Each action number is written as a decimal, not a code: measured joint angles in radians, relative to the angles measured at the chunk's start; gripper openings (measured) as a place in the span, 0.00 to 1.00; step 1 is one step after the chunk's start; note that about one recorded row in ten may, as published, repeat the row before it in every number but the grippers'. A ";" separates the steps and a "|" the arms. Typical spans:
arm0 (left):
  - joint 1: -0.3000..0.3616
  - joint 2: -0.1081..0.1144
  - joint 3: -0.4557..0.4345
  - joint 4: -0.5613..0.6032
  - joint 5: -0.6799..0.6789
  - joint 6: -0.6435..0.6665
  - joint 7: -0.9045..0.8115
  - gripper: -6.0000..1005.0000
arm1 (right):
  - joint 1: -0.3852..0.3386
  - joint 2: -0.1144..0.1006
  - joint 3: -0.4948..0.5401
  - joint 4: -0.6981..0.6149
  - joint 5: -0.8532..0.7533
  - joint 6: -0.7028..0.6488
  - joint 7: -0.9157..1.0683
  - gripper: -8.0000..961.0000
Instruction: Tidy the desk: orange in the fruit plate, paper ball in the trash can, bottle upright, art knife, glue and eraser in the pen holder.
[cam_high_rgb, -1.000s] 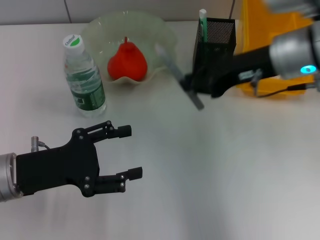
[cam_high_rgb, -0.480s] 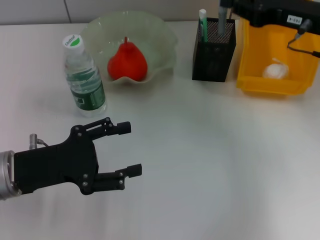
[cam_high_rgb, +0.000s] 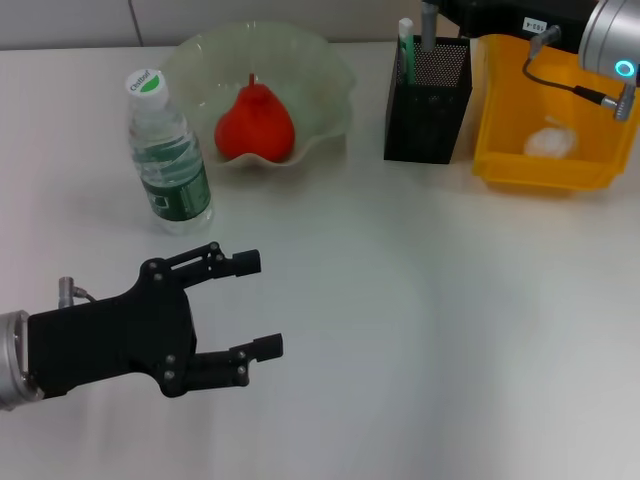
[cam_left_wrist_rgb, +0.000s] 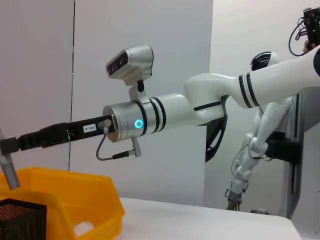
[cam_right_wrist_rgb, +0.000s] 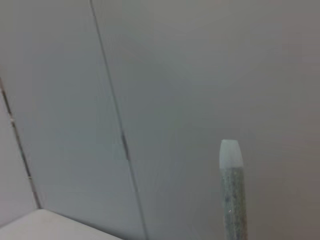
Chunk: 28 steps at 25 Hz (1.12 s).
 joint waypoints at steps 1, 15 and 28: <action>0.000 0.000 0.000 0.000 0.000 0.000 0.000 0.83 | 0.000 0.000 0.000 0.000 0.000 0.000 0.000 0.15; 0.001 0.001 -0.012 0.000 0.000 0.016 -0.001 0.83 | -0.004 0.001 -0.001 0.037 -0.005 0.071 -0.017 0.20; 0.002 0.000 -0.023 -0.001 0.000 0.022 -0.002 0.83 | -0.025 0.002 0.010 0.030 0.021 0.056 -0.018 0.40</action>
